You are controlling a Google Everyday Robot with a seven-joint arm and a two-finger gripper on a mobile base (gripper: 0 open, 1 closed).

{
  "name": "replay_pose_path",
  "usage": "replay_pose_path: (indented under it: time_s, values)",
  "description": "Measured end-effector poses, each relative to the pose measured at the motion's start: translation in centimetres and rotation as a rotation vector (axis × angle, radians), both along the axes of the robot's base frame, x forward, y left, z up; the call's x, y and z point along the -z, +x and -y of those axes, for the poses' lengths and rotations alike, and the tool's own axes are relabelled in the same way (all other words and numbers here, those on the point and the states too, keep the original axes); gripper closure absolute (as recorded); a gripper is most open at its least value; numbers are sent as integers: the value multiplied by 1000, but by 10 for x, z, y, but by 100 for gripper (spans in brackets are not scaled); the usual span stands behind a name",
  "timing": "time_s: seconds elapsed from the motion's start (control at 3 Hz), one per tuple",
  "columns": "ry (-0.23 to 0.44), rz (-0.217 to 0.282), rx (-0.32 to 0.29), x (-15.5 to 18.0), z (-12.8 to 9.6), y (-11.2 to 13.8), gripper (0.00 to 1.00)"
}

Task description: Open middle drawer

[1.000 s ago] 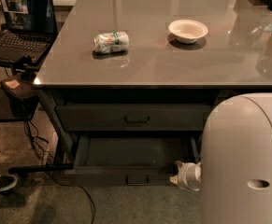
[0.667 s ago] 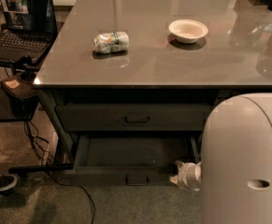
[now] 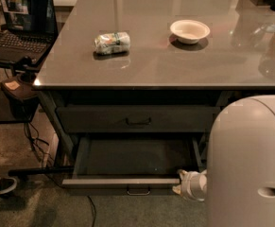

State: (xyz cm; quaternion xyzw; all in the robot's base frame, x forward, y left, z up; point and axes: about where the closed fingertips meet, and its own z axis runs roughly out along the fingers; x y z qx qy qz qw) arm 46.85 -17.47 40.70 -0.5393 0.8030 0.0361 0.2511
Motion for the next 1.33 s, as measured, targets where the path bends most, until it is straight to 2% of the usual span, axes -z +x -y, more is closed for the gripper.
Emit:
replay_pose_path:
  time_s: [1.33]
  values:
    - [-1, -2, -26, -4, 4, -26, 100]
